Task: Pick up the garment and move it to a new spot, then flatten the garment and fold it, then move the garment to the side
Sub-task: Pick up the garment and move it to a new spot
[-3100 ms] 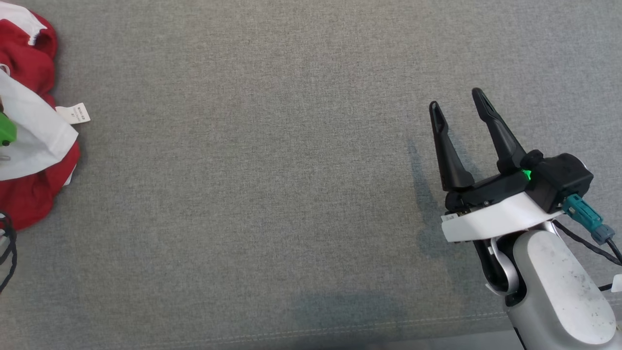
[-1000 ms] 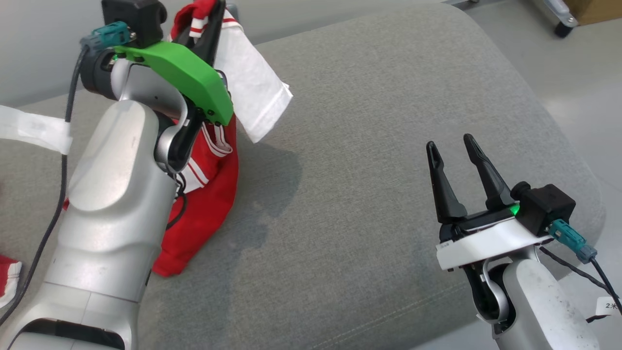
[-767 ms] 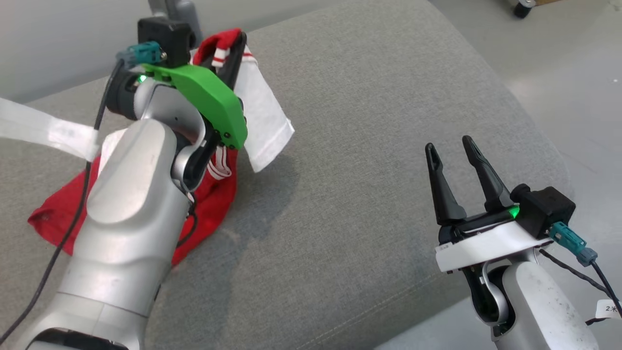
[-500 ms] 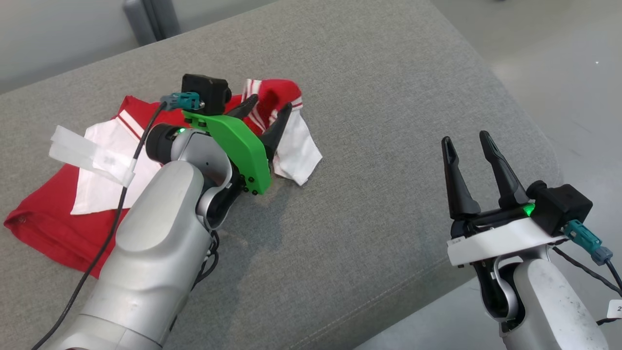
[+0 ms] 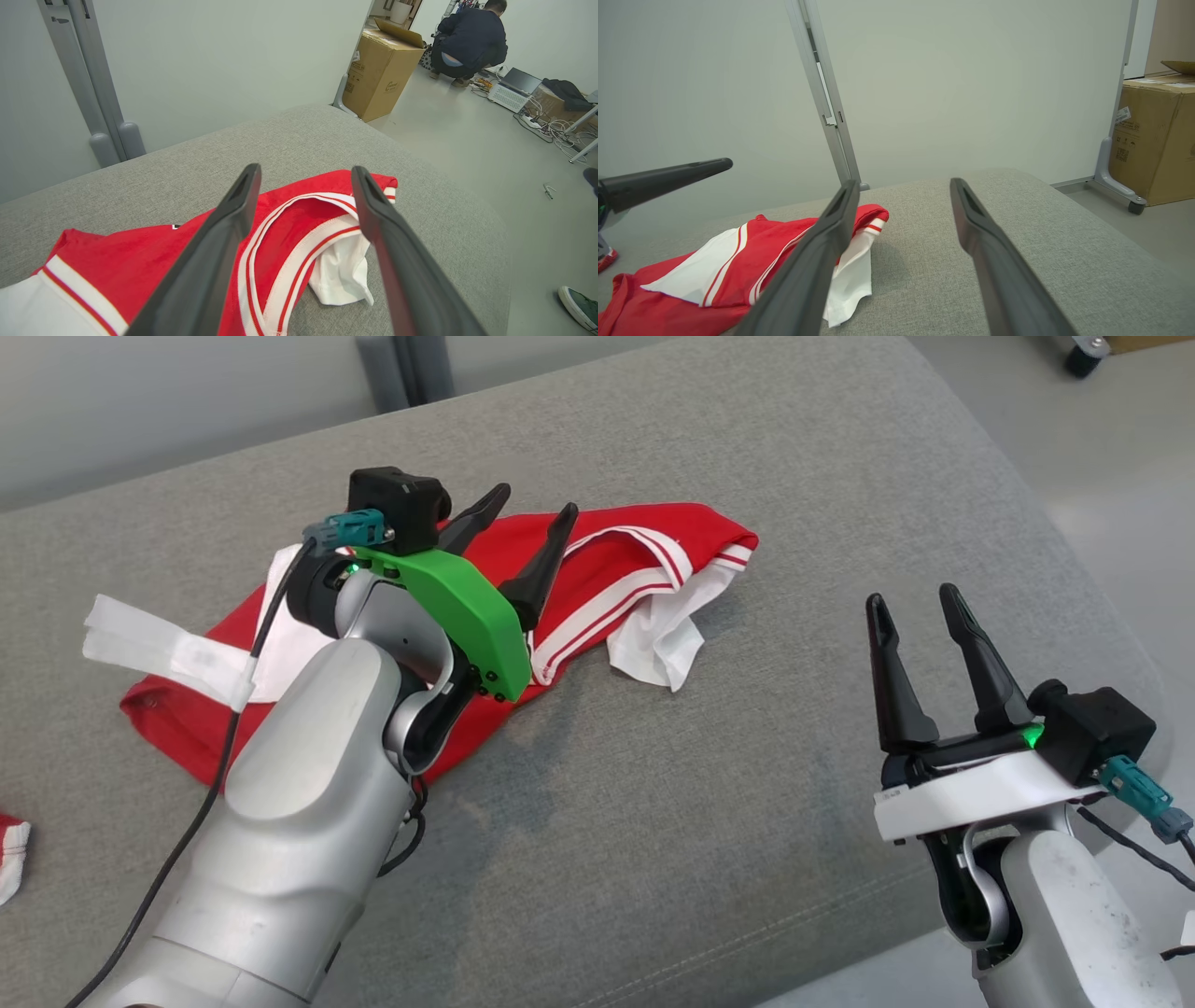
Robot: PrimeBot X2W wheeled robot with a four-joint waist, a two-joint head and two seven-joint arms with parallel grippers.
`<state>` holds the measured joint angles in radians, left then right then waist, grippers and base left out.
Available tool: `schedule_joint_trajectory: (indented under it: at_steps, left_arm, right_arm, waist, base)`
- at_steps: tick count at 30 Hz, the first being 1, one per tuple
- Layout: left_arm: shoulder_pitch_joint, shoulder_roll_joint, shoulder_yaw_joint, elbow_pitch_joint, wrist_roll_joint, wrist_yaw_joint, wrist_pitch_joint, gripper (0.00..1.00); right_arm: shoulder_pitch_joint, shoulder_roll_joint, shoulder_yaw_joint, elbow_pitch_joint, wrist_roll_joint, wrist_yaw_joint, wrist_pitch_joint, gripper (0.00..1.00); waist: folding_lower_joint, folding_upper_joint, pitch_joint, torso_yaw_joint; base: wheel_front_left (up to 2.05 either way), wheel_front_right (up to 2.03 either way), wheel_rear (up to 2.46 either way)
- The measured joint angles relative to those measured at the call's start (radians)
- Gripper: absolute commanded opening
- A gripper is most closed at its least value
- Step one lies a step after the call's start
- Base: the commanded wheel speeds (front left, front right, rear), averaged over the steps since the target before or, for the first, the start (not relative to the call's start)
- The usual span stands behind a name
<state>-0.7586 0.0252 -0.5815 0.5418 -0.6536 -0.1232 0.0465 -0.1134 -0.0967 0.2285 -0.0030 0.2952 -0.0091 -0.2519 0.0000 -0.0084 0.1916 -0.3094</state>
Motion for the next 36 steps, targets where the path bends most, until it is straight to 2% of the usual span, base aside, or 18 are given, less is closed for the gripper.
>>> schedule_joint_trajectory:
  at_steps: [6,17,29,36]
  left_arm:
    - [0.004,0.006,0.019,-0.016,0.006,0.000,-0.054,1.00]
    - [0.106,0.087,0.084,-0.036,0.006,0.002,-0.134,1.00]
    - [0.271,0.181,0.204,-0.079,-0.026,0.070,-0.230,1.00]
    - [0.357,0.198,0.225,-0.143,-0.028,0.092,-0.261,1.00]
  right_arm:
    - [0.001,-0.009,-0.018,0.004,-0.005,0.000,0.000,1.00]
    - [0.042,-0.030,-0.046,0.015,-0.004,0.009,0.000,1.00]
    - [0.090,-0.037,-0.053,0.017,-0.004,0.019,0.000,1.00]
    - [0.103,-0.039,-0.052,0.014,-0.003,0.026,0.000,1.00]
  waist:
    - [0.0000,0.0000,-0.021,0.064]
    - [0.0000,0.0000,-0.078,0.173]
    - [0.0000,0.0000,-0.145,0.248]
    - [0.0000,0.0000,-0.162,0.260]
  base:
    - [0.00,0.00,0.00]
    - [0.00,0.00,0.00]
    - [0.00,0.00,0.00]
    - [0.00,0.00,0.00]
